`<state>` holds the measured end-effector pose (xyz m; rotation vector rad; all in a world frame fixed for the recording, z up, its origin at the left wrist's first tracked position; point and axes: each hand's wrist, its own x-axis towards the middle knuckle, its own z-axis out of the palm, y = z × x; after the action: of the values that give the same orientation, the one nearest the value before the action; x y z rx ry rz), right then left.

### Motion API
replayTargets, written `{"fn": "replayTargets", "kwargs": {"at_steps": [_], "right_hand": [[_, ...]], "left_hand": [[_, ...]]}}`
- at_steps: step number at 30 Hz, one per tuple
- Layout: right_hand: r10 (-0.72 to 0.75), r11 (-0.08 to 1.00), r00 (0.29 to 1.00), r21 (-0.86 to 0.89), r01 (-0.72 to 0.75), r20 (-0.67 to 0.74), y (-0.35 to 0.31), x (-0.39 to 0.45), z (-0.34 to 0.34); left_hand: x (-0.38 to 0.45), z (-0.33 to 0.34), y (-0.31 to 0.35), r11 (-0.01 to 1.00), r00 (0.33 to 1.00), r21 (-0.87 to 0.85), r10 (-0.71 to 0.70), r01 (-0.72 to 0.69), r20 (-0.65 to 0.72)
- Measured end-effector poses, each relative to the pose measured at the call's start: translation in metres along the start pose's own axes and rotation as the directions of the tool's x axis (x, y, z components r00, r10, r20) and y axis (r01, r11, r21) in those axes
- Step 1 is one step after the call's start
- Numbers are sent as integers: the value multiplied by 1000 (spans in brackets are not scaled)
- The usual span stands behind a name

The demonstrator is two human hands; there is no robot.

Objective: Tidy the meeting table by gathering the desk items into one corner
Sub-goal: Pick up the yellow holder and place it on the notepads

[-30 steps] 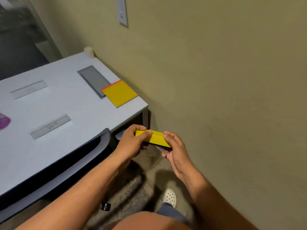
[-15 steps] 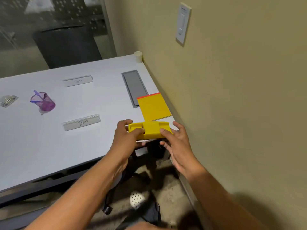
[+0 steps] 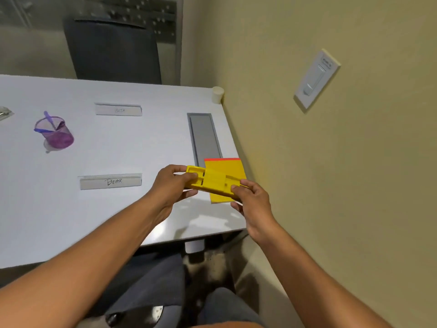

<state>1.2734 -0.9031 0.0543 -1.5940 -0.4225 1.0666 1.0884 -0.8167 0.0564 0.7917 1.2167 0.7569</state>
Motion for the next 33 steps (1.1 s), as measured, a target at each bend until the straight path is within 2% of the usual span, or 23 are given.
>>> {"fn": "replayTargets", "kwargs": {"at_steps": [6,13,19,22,26,33], "right_hand": [[-1,996,1000,-93,2,11,-8,36,25],[8,983,999,-186,0,41,2,87,42],[22,978,999,-210,-13,41,17,155,51],[33,970,999,-243,-32,-2,23,199,53],[6,936,999,-351,-17,-32,20,260,46],[-33,864,998,-503,2,-53,13,357,48]], "left_hand": [[34,-21,-6,998,998,-70,-7,3,-62],[69,-30,-29,999,982,12,-33,36,-186],[119,-7,-41,999,952,17,-32,39,-305],[154,18,-41,998,933,57,-10,33,-360],[202,55,-40,993,927,119,35,10,-372],[291,89,-37,981,948,190,21,42,-319]]}}
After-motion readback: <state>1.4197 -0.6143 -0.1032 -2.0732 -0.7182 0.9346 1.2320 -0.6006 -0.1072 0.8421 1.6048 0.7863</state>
